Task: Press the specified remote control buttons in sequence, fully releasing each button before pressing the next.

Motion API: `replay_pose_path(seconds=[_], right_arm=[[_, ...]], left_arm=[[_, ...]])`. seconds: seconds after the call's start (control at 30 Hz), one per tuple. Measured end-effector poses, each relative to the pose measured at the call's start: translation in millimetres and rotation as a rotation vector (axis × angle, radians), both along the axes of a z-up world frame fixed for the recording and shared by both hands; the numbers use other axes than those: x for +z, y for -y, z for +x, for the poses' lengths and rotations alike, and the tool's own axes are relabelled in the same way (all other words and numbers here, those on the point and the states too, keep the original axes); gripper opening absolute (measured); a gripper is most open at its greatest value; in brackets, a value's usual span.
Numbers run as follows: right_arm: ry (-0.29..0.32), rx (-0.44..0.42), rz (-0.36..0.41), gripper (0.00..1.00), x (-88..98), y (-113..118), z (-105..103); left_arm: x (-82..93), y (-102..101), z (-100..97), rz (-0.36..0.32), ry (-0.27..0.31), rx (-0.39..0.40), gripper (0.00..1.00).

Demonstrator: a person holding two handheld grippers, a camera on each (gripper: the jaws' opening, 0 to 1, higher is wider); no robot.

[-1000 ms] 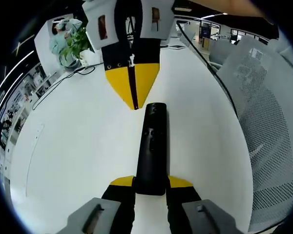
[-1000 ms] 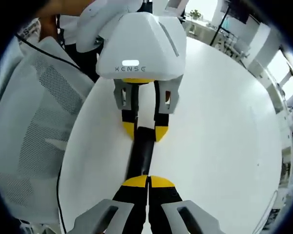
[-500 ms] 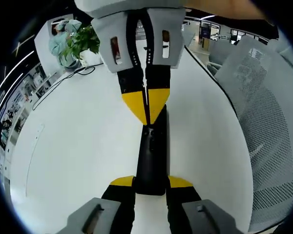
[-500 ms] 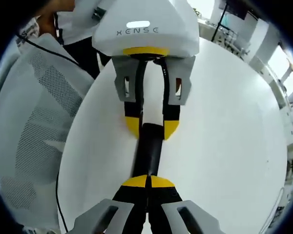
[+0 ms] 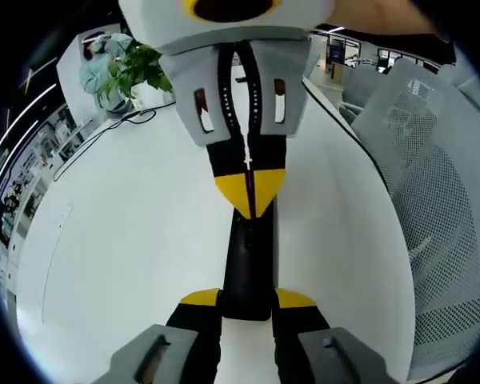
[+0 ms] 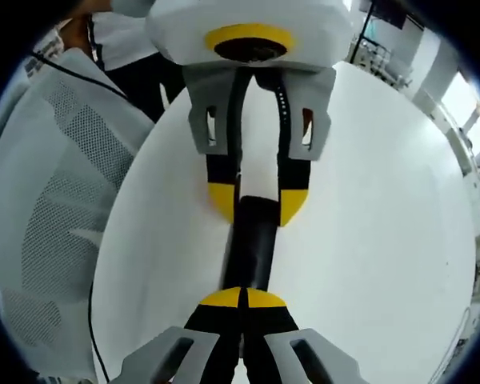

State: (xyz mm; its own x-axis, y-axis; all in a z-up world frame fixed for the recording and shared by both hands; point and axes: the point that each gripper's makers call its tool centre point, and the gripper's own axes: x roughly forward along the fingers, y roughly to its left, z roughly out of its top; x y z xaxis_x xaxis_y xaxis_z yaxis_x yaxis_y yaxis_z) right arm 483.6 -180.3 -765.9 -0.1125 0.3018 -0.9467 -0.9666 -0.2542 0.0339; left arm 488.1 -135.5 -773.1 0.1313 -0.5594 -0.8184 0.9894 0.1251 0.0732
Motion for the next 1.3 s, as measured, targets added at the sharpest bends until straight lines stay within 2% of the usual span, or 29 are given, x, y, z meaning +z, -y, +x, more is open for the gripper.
replay_pose_path(seconds=[0.67,0.9,1.3], right_arm=[[-0.014,-0.022,-0.017,0.0,-1.2,2.0,0.4],[0.004,0.012,-0.055,0.0,-1.9,1.3,-1.1],[-0.01,-0.026,-0.008,0.0,0.6,1.7,-1.6]], left_arm=[[0.2,-0.7,0.0,-0.013,-0.008,0.008,0.23],[0.5,-0.2,-0.2,-0.017,-0.008,0.005,0.23],[0.8,-0.1,0.1,-0.017,-0.008,0.004,0.23]])
